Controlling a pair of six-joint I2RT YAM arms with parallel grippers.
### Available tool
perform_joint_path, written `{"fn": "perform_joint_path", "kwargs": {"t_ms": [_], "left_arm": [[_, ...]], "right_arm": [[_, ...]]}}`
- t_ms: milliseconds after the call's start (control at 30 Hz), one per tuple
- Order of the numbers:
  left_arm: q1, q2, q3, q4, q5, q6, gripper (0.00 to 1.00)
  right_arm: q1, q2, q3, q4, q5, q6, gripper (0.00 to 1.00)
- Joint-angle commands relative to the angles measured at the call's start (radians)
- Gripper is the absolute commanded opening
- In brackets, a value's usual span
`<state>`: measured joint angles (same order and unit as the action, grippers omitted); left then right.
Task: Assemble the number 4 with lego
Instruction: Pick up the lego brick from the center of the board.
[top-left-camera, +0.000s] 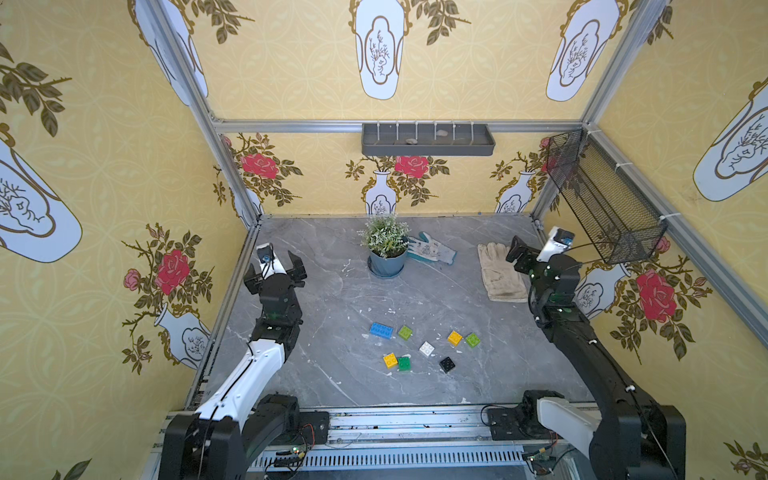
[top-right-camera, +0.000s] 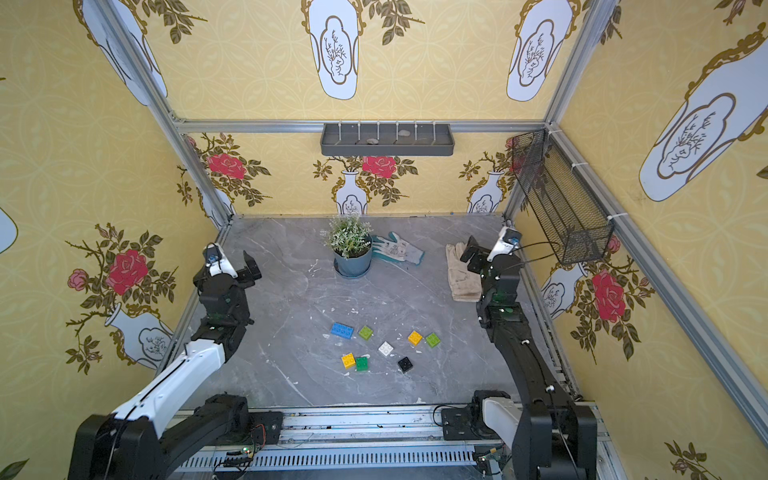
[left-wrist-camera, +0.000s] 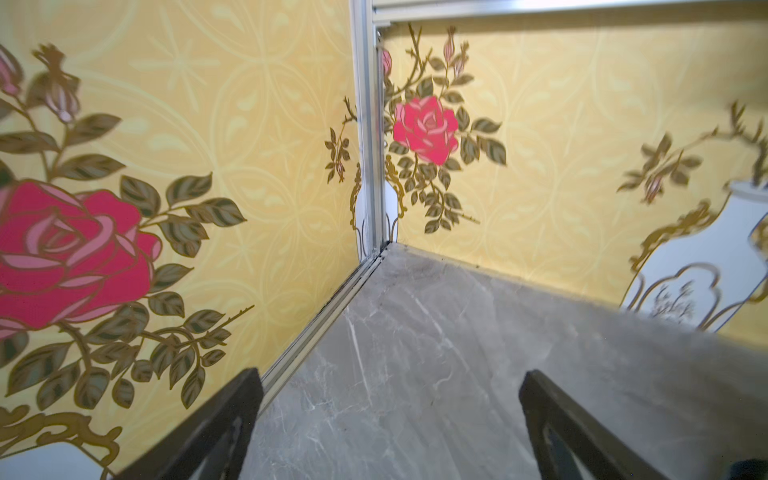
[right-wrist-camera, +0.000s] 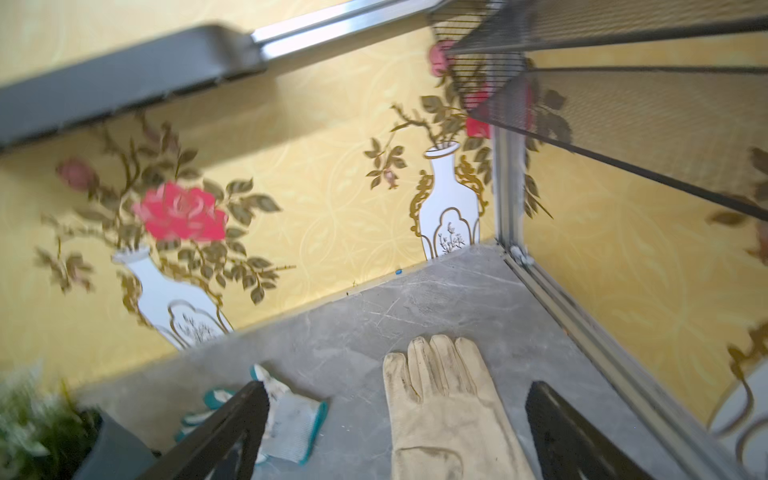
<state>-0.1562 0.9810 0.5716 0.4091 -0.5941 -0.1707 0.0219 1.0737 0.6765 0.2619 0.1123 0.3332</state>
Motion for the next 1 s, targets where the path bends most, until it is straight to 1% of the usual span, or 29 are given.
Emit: {"fn": "perform_joint_path", "kwargs": {"t_ms": [0,33,67,100,133,167,200,233,267,300,333,433,533,567,600,633,667,700,733,800,833,933,967], "left_arm": [[-0.008,-0.077,0.094,-0.495,0.091,-0.32,0.99],[-0.017,-0.094,0.113,-0.561,0.169,-0.38,0.98],[-0.032,-0.104,0.13,-0.625,0.204,-0.439,0.98],[-0.058,-0.116,0.135,-0.666,0.252,-0.483,0.95],[-0.088,-0.122,0.133,-0.688,0.285,-0.506,0.92],[-0.132,-0.126,0.131,-0.717,0.306,-0.553,0.9],[-0.185,-0.125,0.126,-0.732,0.318,-0.567,0.88],[-0.236,-0.119,0.124,-0.751,0.313,-0.58,0.86],[-0.3,-0.11,0.121,-0.772,0.305,-0.597,0.82],[-0.348,-0.1,0.115,-0.783,0.297,-0.606,0.79],[-0.39,-0.09,0.115,-0.802,0.288,-0.618,0.75],[-0.459,-0.079,0.082,-0.824,0.308,-0.673,0.6],[-0.476,-0.065,0.015,-0.788,0.379,-0.739,0.49],[-0.476,-0.056,-0.006,-0.773,0.399,-0.76,0.47],[-0.475,-0.045,-0.025,-0.759,0.417,-0.774,0.46],[-0.476,-0.035,-0.036,-0.752,0.43,-0.789,0.46],[-0.476,-0.024,-0.045,-0.737,0.449,-0.8,0.46],[-0.48,-0.013,-0.058,-0.711,0.464,-0.809,0.46],[-0.485,-0.002,-0.07,-0.688,0.477,-0.823,0.46],[-0.499,0.027,-0.087,-0.64,0.501,-0.841,0.45],[-0.506,0.044,-0.083,-0.632,0.508,-0.845,0.44],[-0.523,0.079,-0.063,-0.636,0.533,-0.862,0.45],[-0.536,0.083,-0.061,-0.633,0.535,-0.87,0.45]], "right_arm": [[-0.112,0.071,0.087,-0.481,-0.187,0.284,0.98],[-0.082,0.108,0.14,-0.582,-0.166,0.296,0.98],[-0.031,0.129,0.176,-0.647,-0.114,0.294,0.98],[0.043,0.148,0.215,-0.72,-0.05,0.274,1.0],[0.093,0.164,0.242,-0.776,0.001,0.277,0.95],[0.136,0.188,0.275,-0.84,0.034,0.301,0.84],[0.167,0.207,0.29,-0.872,0.012,0.307,0.63],[0.202,0.214,0.292,-0.888,0.011,0.32,0.45],[0.255,0.213,0.29,-0.902,0.022,0.336,0.24],[0.299,0.211,0.286,-0.904,0.029,0.344,0.1],[0.356,0.207,0.285,-0.907,0.036,0.346,0.0],[0.501,0.207,0.307,-0.937,0.075,0.361,0.0],[0.621,0.237,0.339,-0.975,0.112,0.379,0.0],[0.662,0.256,0.355,-0.992,0.137,0.39,0.05],[0.712,0.278,0.38,-1.049,0.22,0.458,0.35],[0.757,0.298,0.41,-1.098,0.266,0.505,0.43],[0.802,0.319,0.433,-1.118,0.296,0.512,0.43],[0.843,0.329,0.437,-1.11,0.325,0.492,0.39],[0.878,0.327,0.428,-1.09,0.349,0.484,0.39],[0.917,0.308,0.393,-1.01,0.346,0.432,0.4],[0.924,0.299,0.384,-0.985,0.315,0.422,0.38],[0.923,0.298,0.369,-0.919,0.126,0.35,0.36],[0.936,0.31,0.354,-0.891,0.069,0.329,0.38]]}}
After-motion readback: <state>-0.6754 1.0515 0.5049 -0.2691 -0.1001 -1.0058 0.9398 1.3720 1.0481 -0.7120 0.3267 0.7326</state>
